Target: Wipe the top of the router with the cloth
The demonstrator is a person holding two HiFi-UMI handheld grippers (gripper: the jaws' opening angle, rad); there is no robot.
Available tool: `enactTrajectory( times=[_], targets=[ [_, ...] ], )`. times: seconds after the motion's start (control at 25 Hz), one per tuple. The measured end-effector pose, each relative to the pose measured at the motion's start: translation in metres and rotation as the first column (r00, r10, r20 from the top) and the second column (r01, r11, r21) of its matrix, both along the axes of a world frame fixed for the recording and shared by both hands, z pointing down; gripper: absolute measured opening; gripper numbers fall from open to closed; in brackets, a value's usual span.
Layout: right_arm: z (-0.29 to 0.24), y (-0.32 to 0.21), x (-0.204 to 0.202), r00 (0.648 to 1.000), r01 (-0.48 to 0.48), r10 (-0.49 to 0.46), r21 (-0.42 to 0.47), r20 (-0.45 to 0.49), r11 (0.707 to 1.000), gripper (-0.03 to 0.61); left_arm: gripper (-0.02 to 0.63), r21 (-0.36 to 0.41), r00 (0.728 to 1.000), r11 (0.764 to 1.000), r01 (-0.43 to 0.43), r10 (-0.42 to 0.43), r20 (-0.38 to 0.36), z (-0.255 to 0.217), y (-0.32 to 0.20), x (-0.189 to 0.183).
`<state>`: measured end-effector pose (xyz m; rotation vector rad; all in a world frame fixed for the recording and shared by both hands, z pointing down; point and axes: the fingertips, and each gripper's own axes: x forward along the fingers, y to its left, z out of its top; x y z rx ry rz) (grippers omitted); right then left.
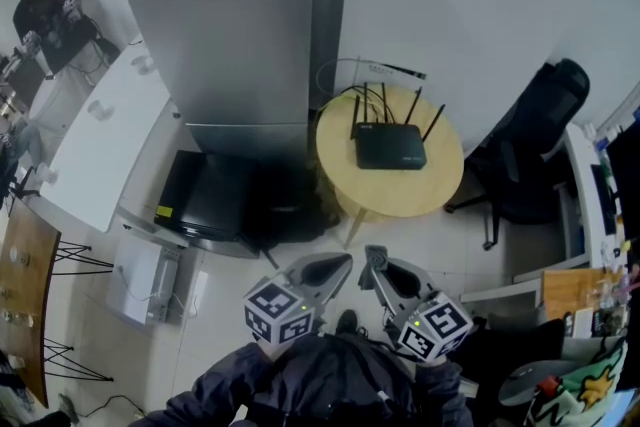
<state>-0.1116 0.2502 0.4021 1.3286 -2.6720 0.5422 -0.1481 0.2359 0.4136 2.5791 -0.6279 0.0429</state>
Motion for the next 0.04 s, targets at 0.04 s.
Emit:
enactTrajectory(
  times=[0.04],
  targets=[
    [0.0001, -0.0005, -0.0001, 1.000, 0.000, 0.000, 0.001, 0.001, 1.000, 0.067, -0.006, 0.000, 1.000, 1.000, 0.000, 0.000, 0.001, 0.0004, -0.0001, -0.0001]
  ],
)
